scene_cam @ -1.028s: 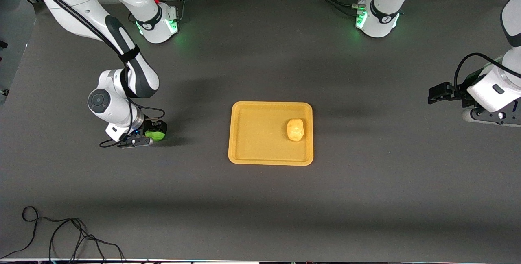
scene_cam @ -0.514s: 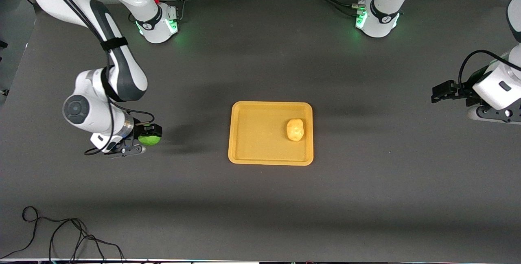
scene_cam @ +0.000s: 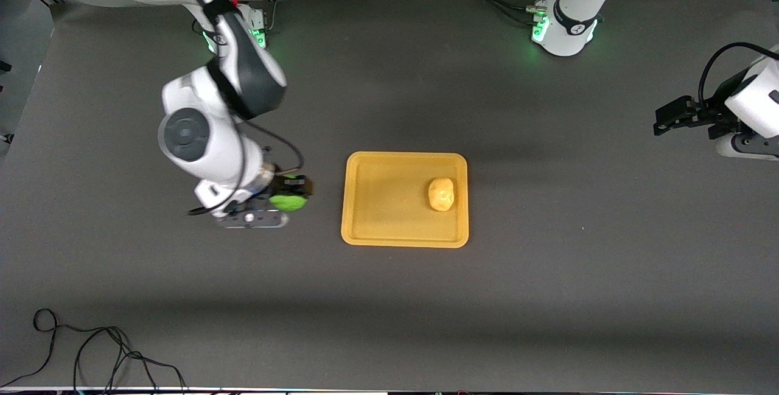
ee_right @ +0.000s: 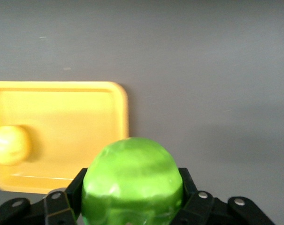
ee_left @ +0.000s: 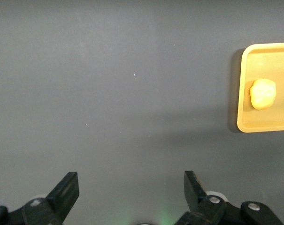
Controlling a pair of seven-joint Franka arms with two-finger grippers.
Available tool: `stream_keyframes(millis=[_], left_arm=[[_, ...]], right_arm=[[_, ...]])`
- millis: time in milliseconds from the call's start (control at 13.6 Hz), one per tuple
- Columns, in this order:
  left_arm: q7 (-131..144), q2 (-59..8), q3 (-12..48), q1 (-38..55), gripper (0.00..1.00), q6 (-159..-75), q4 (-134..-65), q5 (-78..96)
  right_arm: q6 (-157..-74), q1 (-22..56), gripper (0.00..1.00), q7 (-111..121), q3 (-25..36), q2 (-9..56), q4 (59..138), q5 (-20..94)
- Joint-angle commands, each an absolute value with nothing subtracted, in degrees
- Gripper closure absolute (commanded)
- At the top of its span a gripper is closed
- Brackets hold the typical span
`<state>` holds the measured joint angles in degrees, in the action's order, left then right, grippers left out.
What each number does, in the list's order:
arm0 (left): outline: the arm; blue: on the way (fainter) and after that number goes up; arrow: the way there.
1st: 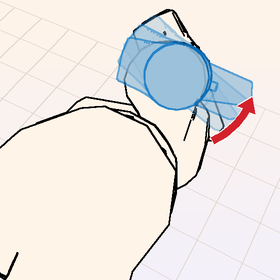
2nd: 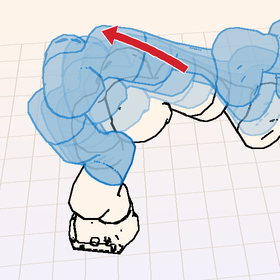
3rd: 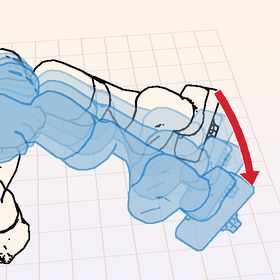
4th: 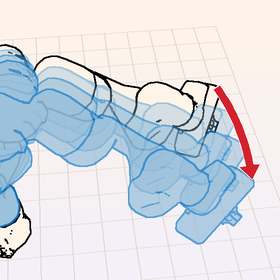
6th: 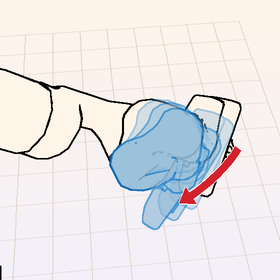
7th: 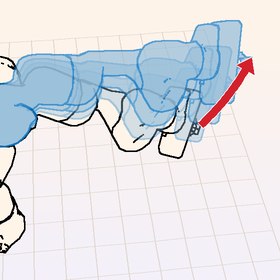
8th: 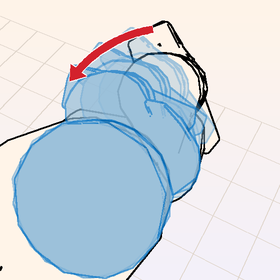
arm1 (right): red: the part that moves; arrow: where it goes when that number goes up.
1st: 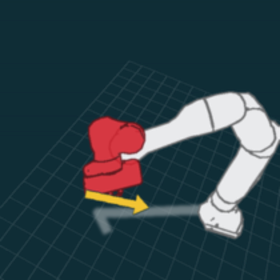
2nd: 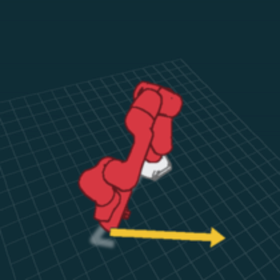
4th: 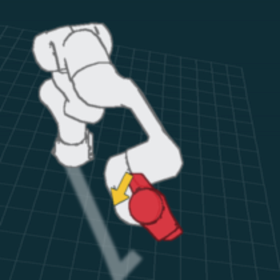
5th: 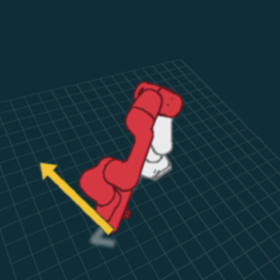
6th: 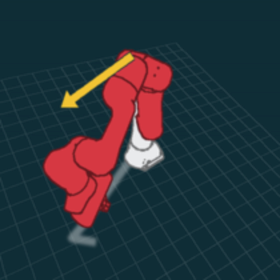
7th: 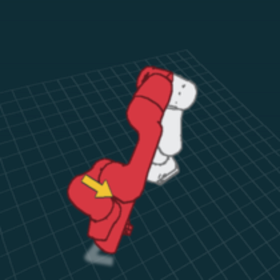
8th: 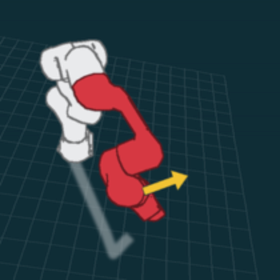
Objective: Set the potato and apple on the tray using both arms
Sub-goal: 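Lift the green apple and carry it toward the tray with the right gripper, then lower the apple onto the tray beside the potato and open the right gripper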
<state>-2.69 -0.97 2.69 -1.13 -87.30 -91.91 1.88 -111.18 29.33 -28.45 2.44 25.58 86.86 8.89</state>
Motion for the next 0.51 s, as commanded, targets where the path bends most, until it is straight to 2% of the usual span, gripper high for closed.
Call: stream_keyframes(millis=[0,220,441], left_arm=[[-1.5,-0.8,1.7,1.0,0.00,-84.2,-90.7,1.6],[-1.6,-1.0,-1.1,3.7,0.00,-84.7,-90.7,1.6],[-1.8,-1.1,-1.1,3.2,0.00,-85.1,-90.8,1.6]], right_arm=[[-109.8,34.9,0.44,-39.3,3.1,35.5,76.4,11.7],[-111.3,39.4,0.40,-49.5,3.1,44.5,69.5,11.5],[-117.6,41.6,0.34,-51.0,3.1,49.9,70.0,11.2]])
